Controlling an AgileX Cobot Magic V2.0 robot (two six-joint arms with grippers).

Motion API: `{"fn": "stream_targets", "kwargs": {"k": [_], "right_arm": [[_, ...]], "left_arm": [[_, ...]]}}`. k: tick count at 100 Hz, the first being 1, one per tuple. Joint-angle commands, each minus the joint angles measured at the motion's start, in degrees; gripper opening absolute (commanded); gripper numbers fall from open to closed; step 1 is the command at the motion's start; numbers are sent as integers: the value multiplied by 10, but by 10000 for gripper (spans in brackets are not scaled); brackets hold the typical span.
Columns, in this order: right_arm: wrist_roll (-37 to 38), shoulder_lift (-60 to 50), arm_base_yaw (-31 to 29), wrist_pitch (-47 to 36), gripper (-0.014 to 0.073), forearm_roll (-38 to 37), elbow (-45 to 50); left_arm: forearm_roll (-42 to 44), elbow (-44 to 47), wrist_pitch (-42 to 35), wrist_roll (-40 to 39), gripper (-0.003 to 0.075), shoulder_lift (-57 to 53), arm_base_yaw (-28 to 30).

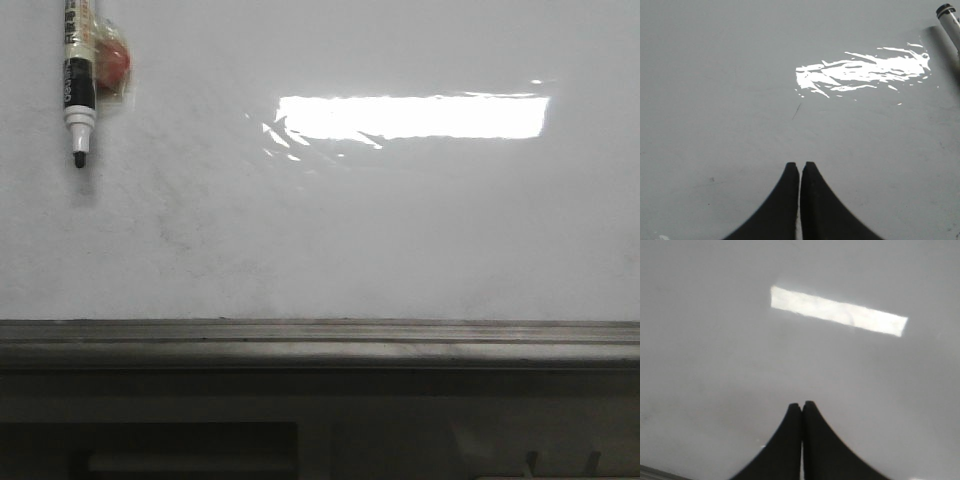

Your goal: Write number 6 on whiteboard

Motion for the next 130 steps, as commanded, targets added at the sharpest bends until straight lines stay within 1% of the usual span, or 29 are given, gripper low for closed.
{"fn": "stream_targets", "kwargs": {"k": [1,82,99,110,117,126,130], "right_arm": [[0,-10,-4,-47,-66,-6,12],[0,-10,-4,-47,-66,-6,12],[0,-10,-4,-62,-66,0,12],[0,-10,-4,-71,-66,22,12],[0,-10,-4,-80,-66,52,12],[0,-10,-4,-85,-66,102,12],[0,-10,-4,-86,-66,132,12]], "left_arm": [[-5,28,-41,-8,-20,-18,2],[-5,28,-44,-8,-20,-18,2],[-5,28,-44,-8,-20,-18,2],[-7,28,-44,-8,-20,-18,2],[-23,28,-44,-8,-20,-18,2],[-73,28,-44,-8,-20,-18,2],[-120,28,-44,-8,-20,-18,2]]}}
